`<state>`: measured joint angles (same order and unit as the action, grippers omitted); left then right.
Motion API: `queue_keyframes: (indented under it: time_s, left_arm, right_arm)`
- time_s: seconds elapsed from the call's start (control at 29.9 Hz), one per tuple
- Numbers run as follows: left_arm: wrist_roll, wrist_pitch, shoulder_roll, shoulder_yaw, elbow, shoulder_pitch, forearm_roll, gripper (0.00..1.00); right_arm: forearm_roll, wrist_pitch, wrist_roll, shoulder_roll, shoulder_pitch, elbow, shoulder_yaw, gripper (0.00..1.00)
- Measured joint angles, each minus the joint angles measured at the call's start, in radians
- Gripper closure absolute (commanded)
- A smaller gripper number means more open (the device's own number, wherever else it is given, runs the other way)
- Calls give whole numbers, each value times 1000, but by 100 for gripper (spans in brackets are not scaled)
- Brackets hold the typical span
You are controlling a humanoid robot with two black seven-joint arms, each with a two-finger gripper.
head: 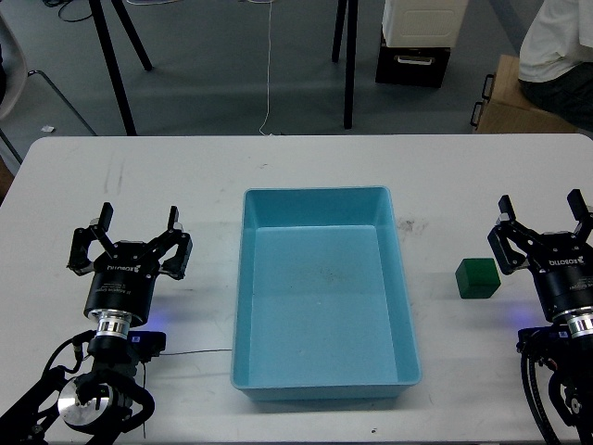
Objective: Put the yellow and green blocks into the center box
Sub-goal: 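Raise the right gripper and move it above the green cube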
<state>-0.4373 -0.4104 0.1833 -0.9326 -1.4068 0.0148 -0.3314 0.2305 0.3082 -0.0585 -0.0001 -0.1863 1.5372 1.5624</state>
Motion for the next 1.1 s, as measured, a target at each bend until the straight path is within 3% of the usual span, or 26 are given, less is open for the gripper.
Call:
queue_keyframes:
  time_s: [0.3,0.63,0.87,0.94,0.97,1.04,1.1]
  left_arm:
    - [-6,-44,5,0,2,-2,1,0]
    - [-6,-46,4,1,9,-2,2,0]
    - [-8,-53,4,-1,10,-2,2,0]
    - [-9,-54,3,-1,12,-3,2,0]
    - [-9,-54,3,0,12,-4,2,0]
    - [-9,-54,2,0,12,-4,2,0]
    - [-9,-51,1,0,12,-3,2,0]
  right_arm:
    - [-60,27,-1,-6,1,-23,-4,1]
    - [-935,75,10,-216,222,-13,4,1]
    - [-1149,-61,19,-507,448,-23,-193,1]
    - [-1208,-68,63,-600,506,-25,-270,2]
    - [-1254,-72,109,-644,538,-33,-312,2]
    - [-1362,-77,234,-707,597,-71,-396,2]
    - [-1491,-81,401,-745,670,-126,-481,2]
